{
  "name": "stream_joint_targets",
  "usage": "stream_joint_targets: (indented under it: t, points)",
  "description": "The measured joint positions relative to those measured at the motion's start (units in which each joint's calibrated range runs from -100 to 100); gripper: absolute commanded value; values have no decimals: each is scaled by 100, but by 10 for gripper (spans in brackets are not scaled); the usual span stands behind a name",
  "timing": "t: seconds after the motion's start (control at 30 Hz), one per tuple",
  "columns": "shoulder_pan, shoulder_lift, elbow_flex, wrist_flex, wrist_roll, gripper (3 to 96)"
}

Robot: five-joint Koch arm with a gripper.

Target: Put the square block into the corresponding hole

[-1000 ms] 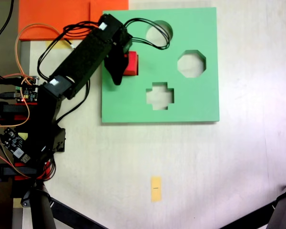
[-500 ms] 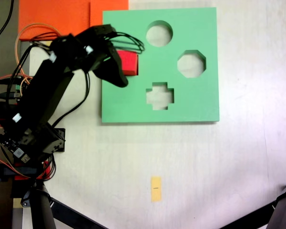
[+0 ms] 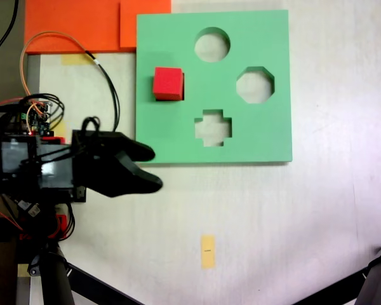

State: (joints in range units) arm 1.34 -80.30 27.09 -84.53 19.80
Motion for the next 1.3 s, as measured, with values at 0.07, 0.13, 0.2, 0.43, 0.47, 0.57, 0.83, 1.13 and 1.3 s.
stream_joint_targets:
  t: [0.07, 0.13, 0.2, 0.43, 0.47, 0.57, 0.83, 1.13, 1.3]
  points:
    - [-10, -383, -1989, 1204, -186, 511]
    - [-10, -1012, -4067, 2633, -313, 489]
    - [-10, -1642, -6026, 4552, -469, 479]
    - [225, -1847, -10475, 8830, -1172, 469]
    - [249, -1847, -10936, 8908, -1211, 469]
    - [332, -1902, -12092, 9124, -1392, 469]
    - [440, -1915, -12631, 9251, -1910, 489]
    - [444, -1915, -12631, 9251, -1910, 494]
    - [444, -1915, -12631, 9261, -1910, 494]
